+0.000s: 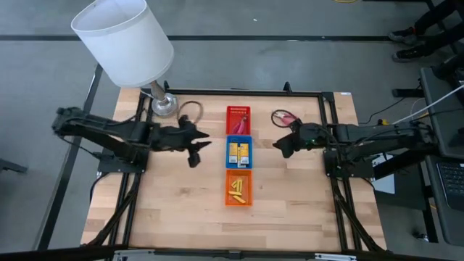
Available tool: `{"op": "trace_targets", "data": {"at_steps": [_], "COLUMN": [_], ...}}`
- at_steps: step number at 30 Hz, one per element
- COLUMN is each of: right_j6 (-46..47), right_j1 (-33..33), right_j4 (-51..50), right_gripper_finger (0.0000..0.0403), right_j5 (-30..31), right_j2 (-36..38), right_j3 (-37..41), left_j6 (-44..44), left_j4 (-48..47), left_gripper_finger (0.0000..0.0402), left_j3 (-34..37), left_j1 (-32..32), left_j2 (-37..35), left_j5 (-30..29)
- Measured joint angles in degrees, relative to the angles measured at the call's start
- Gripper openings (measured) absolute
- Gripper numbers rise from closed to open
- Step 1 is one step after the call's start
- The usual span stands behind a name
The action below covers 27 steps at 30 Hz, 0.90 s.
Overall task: Pick & Place School Supplies
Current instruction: Put the pink hole puncher into the red bin
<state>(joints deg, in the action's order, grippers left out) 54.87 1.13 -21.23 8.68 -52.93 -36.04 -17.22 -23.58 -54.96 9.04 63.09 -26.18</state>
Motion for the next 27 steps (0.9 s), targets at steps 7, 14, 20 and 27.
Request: {"op": "trace_targets", "data": {"at_steps": [7,14,20,27], "right_j6": [1.5,-2.1,0.2,4.4], "right_j1": [3.7,5.9,6.3,6.6], "right_j4": [-0.1,-0.4,-6.9,-8.6], "right_gripper_finger": [0.0173,0.0173,0.0173,0.0173], "right_j5": [3.7,5.7,6.4,6.8], "right_j2": [0.0,-0.1,-0.1,-0.2], "right_j3": [-3.7,-8.0,-10.9,-11.3], "left_j6": [2.4,2.6,2.4,5.2], "left_j4": [21.0,26.5,26.8,20.5], "left_gripper_finger": [0.0119,0.0108,0.0106,0.0106], "left_j3": [23.1,37.6,45.6,47.3], "left_j1": [-10.4,-13.5,-13.1,-13.1], "left_j2": [-12.7,-27.4,-38.8,-45.8], "left_j5": [9.0,12.7,12.2,14.3]}}
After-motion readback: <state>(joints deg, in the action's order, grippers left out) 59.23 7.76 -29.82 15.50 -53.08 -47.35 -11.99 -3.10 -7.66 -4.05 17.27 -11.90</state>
